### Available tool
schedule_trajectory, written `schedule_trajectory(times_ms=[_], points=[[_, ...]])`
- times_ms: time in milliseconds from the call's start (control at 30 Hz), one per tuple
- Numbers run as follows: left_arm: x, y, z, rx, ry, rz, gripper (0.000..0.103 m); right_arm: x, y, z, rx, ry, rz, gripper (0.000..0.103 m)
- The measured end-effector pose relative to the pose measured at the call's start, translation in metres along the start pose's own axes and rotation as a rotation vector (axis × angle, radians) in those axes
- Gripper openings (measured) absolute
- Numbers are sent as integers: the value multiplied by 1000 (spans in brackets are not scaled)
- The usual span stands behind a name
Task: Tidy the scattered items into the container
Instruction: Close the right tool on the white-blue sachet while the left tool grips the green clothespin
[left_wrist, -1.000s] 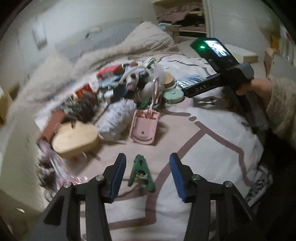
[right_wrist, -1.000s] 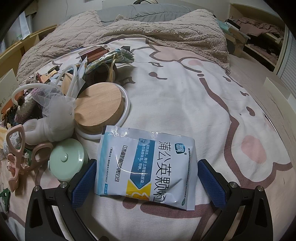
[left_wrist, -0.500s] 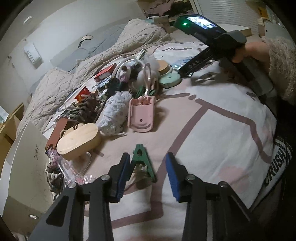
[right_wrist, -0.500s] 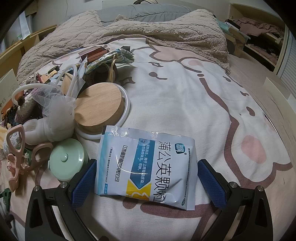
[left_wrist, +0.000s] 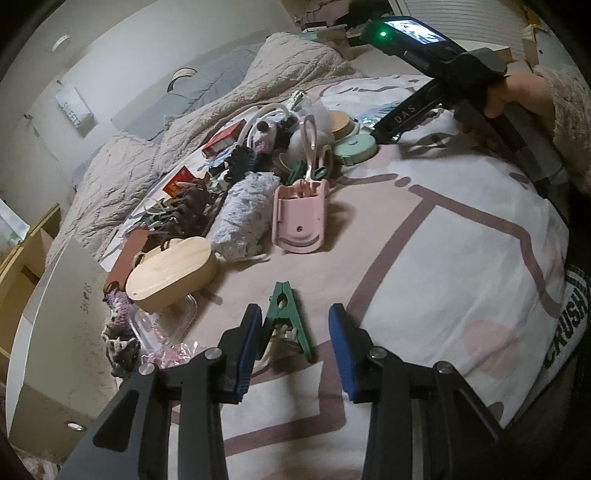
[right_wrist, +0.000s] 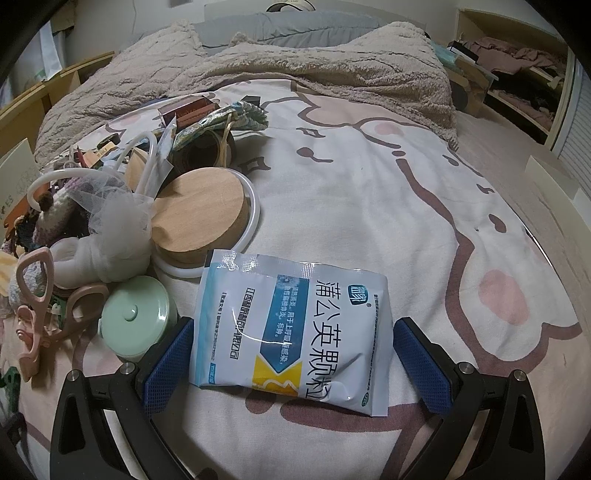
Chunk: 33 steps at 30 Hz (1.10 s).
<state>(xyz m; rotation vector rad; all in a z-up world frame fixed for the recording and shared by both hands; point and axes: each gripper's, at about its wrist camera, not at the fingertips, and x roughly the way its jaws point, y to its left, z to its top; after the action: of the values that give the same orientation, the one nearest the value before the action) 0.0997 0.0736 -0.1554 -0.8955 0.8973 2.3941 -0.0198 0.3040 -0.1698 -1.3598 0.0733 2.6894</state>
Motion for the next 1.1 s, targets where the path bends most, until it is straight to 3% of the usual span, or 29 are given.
schedule_trajectory(times_ms=[167,333,433,567,733,833,1100], points=[[0,-4,-1,38,0,68,38,-4,4,-1,-13,-22,-27,101],[0,-2,-3,38,6,83,38,-7,8,-1,-34,-38,-12,87],[0,-1,-3,41,4,106,38,-8,10,-1,-44,-44,-12,83],[3,0,-4,55,17,148,48,-7,10,-1,-46,-43,-11,83],[5,3,-5,50,18,132,49,-8,10,-1,-46,-44,-12,83],[8,3,-6,49,29,100,37,-8,10,0,-45,-45,-12,83],[10,15,-4,-39,63,48,28,-10,5,-1,-15,-57,8,80]])
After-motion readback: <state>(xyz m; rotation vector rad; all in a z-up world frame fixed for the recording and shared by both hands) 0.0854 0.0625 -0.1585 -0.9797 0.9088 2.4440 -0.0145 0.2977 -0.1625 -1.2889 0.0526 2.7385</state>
